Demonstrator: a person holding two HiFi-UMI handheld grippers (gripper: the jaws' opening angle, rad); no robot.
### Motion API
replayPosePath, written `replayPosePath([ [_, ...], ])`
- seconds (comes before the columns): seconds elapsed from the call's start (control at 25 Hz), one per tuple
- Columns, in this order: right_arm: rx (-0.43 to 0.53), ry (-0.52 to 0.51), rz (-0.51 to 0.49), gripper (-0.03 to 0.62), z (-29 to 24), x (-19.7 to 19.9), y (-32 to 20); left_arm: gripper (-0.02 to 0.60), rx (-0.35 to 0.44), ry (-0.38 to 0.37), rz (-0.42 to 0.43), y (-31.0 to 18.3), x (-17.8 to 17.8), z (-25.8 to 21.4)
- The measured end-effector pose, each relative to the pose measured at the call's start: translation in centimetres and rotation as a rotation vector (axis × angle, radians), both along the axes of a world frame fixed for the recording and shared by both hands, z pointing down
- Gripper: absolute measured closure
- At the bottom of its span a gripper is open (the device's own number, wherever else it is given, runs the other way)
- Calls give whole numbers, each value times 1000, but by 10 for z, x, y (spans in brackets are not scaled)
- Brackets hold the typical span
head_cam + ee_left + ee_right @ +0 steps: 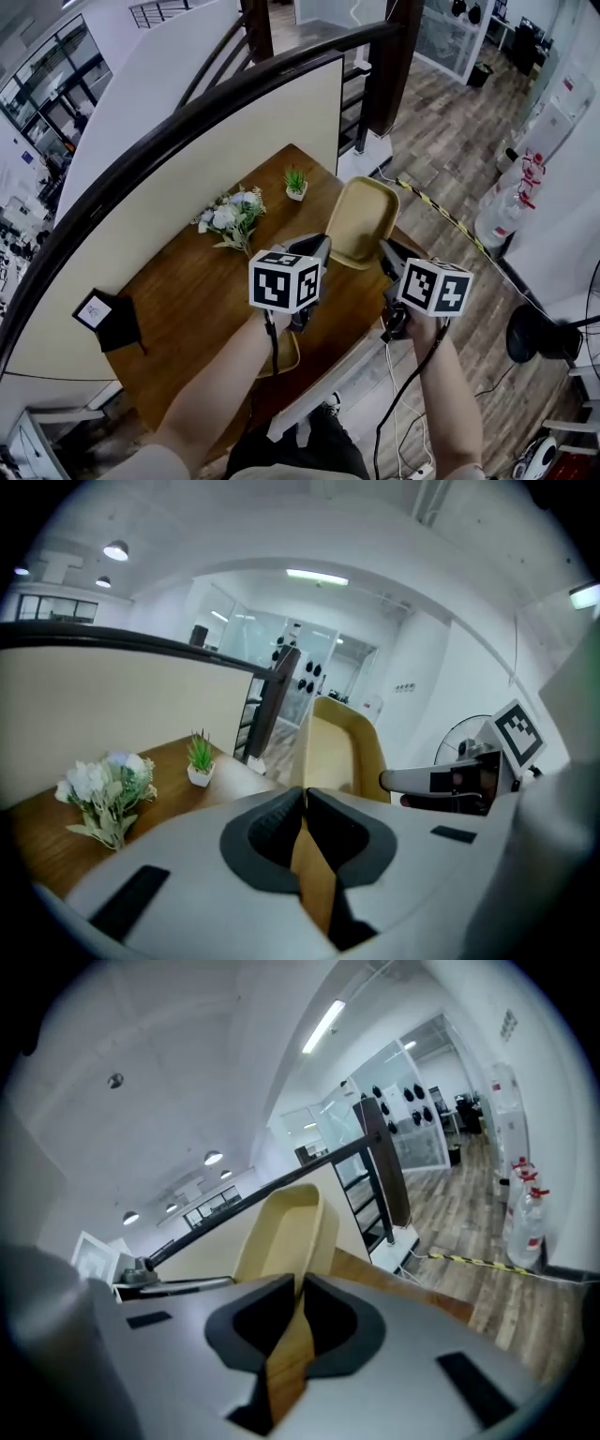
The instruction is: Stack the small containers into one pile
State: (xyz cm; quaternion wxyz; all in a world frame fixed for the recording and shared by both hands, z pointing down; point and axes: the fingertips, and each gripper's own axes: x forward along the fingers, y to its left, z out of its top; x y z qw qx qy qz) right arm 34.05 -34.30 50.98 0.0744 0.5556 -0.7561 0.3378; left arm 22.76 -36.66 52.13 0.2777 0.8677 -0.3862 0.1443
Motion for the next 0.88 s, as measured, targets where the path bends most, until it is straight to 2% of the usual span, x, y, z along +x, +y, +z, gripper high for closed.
replayPosePath([
  [0.28, 98, -33, -29, 559, -90, -36, 45, 560, 99, 13, -21, 46, -37, -90],
  [0.52, 167, -49, -70, 560, -144, -78, 89, 560, 158, 3, -31, 91, -78, -136],
  [0.72, 180, -74, -84, 562, -160, -106, 125, 560, 204, -30, -37, 129, -106, -157],
  [0.88, 148, -144, -96, 566, -154, -124, 152, 560, 205, -71, -34, 154, -125, -153],
])
